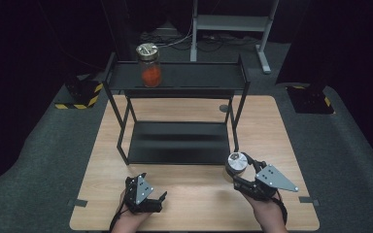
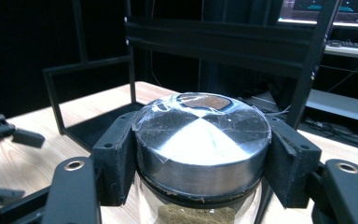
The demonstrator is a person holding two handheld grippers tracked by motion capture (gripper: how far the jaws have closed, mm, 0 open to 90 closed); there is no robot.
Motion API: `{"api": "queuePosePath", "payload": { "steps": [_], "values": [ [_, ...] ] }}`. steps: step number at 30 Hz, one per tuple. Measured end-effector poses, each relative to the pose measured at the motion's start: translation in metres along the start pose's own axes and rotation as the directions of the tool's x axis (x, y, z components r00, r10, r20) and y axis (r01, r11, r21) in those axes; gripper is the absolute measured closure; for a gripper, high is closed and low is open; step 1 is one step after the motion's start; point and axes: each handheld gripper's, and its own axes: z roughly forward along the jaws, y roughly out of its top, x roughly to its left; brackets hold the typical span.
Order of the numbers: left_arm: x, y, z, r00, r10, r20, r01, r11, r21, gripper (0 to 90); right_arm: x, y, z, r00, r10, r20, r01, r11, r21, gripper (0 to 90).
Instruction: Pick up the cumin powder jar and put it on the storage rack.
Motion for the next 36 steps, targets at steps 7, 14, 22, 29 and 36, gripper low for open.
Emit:
{"api": "queuePosePath", "payload": {
  "steps": [7,14,22,29,36],
  "values": [
    [0.001,0.0,0.0,1.0,0.0,0.004,0.0,1.0,-0.001,0.9,-0.002,0.016,0.011,0.9998,-0.003,-0.02,0.003,1.0,-0.007,34.5],
    [0.002,-0.001,0.0,0.9999,-0.008,0.008,0.008,1.0,-0.002,0.9,-0.002,0.028,0.023,0.9996,0.002,-0.03,-0.002,1.0,-0.027,34.5],
    [0.002,0.0,0.0,0.9999,-0.003,0.012,0.003,1.0,-0.001,0.9,-0.005,0.042,0.034,0.9995,-0.003,-0.031,0.002,0.999,-0.047,34.5],
    [0.004,0.0,0.0,0.9998,-0.004,0.018,0.004,1.0,-0.001,0.9,-0.008,0.056,0.041,0.9995,-0.014,-0.028,0.013,0.998,-0.066,34.5],
    [0.005,-0.001,0.0,0.9997,-0.009,0.021,0.009,1.0,-0.002,0.9,-0.01,0.068,0.048,0.9995,-0.016,-0.027,0.014,0.997,-0.078,34.5]
  ]
}}
